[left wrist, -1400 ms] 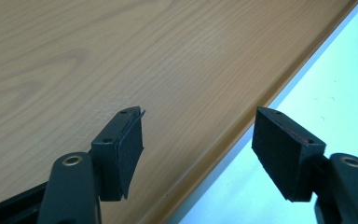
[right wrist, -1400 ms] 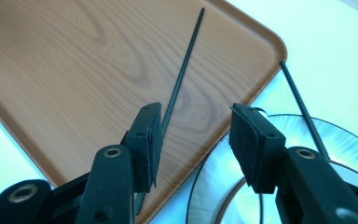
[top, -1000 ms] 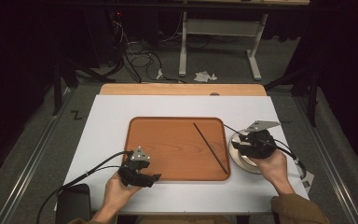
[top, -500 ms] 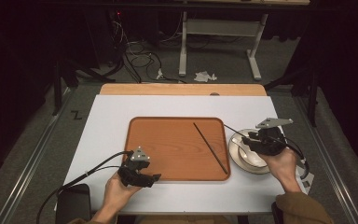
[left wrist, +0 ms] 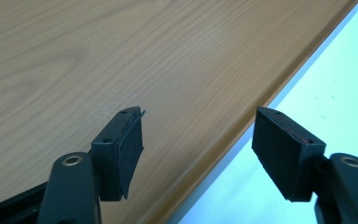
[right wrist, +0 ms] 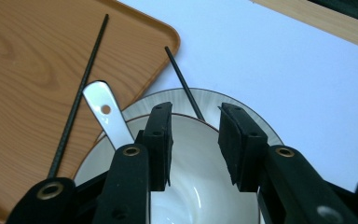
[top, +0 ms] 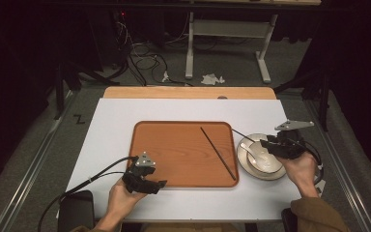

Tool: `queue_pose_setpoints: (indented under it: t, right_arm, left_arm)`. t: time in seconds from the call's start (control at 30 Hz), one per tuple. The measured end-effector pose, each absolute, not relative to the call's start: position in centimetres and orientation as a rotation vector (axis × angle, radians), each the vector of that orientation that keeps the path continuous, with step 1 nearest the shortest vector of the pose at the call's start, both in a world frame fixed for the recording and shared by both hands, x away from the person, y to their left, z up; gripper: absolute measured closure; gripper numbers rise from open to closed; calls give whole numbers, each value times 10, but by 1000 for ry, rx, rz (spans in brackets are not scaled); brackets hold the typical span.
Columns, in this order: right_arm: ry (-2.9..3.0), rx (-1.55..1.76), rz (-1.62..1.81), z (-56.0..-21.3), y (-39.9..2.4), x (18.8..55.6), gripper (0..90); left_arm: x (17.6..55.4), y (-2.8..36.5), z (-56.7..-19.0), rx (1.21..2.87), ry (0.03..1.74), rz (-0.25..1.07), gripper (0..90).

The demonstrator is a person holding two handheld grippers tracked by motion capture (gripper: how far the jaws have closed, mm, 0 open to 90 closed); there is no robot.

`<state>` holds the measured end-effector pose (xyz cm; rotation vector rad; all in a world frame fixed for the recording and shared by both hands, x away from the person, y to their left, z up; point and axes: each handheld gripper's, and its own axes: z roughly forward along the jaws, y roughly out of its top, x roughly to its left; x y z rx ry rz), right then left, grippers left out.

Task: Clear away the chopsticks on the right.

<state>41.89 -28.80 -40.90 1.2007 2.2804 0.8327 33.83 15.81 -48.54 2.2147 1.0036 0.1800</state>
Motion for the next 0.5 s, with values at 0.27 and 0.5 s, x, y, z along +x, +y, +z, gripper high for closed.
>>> queue_pose_setpoints:
  t: [0.27, 0.5]
  right_arm:
    - [2263, 1243, 809, -411, -301, 422, 669]
    - [2253, 1265, 795, -414, -310, 423, 674]
  left_arm:
    - [338, 158, -486, 2214, 1005, 181, 334]
    - [338, 158, -485, 2211, 1002, 190, 334]
